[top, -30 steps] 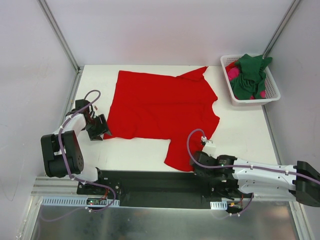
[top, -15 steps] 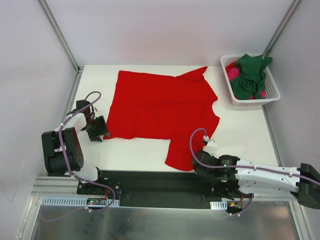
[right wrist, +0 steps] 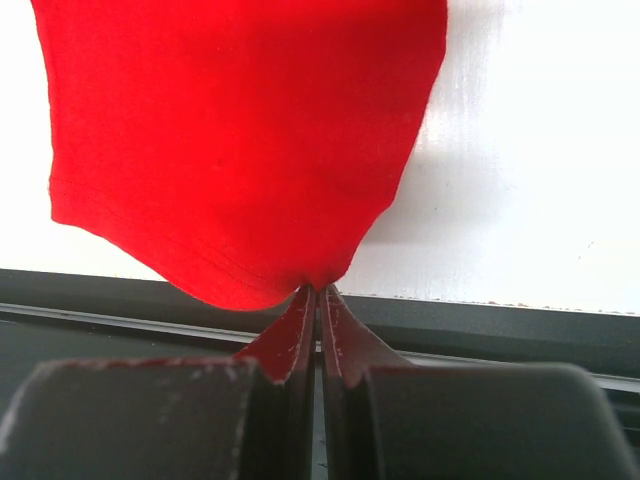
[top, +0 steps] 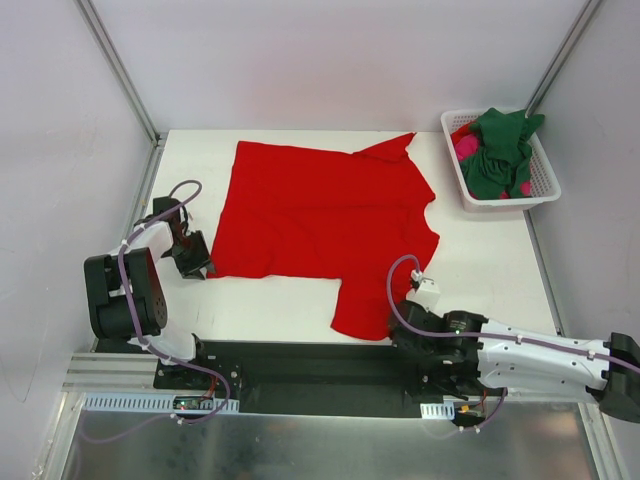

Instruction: Fold and stack the t-shirts

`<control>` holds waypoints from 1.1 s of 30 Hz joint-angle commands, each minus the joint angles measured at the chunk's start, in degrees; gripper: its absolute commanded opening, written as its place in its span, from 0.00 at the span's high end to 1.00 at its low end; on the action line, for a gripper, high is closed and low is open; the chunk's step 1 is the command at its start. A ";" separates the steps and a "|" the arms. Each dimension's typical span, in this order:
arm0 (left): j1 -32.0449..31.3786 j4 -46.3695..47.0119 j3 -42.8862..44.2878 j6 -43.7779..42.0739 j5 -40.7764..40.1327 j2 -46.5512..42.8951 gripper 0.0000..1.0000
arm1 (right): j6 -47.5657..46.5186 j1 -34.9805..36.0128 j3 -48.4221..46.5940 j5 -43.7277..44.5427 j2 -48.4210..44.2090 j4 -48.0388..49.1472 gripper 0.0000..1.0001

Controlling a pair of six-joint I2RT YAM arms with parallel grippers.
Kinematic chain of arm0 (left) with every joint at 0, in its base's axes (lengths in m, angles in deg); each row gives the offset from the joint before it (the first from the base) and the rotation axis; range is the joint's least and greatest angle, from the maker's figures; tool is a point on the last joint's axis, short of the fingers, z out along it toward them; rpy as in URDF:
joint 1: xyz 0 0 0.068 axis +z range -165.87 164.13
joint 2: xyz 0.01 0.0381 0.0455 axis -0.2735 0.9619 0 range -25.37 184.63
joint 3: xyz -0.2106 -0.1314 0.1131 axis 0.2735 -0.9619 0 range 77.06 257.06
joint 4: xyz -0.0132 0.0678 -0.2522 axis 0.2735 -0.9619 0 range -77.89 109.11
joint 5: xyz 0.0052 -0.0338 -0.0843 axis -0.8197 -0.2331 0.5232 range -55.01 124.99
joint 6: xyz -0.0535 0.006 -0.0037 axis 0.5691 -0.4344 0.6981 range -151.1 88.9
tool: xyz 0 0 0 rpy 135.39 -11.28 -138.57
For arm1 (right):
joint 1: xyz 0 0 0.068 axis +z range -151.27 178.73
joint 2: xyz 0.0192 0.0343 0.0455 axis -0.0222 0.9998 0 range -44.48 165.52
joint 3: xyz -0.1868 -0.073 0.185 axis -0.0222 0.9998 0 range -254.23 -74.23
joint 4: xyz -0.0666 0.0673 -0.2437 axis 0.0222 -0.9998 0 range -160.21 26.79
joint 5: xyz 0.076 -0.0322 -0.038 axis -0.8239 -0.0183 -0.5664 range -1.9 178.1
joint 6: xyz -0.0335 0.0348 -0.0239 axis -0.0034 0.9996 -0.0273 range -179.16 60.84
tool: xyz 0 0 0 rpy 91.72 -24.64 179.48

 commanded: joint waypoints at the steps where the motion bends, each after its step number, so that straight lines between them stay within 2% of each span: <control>1: 0.03 -0.34 2.73 1.15 -0.87 1.57 0.64 | 0.68 -0.34 -0.02 2.29 -1.57 -2.59 0.97; 6: 0.03 0.27 3.34 1.41 0.27 3.24 0.71 | 1.12 -0.34 -0.02 2.64 -2.36 -3.21 0.97; 17: 0.12 0.98 3.17 1.59 1.86 2.81 0.99 | 1.21 -0.43 0.59 2.73 -2.72 -3.47 0.97; 26: 0.12 1.59 2.99 1.41 6.07 0.53 1.00 | -0.81 -0.34 -1.69 4.48 -2.80 -5.31 0.99; 33: 0.12 1.59 3.87 1.85 10.20 -2.20 1.00 | -3.45 -0.52 -8.89 11.59 -1.22 -14.27 0.99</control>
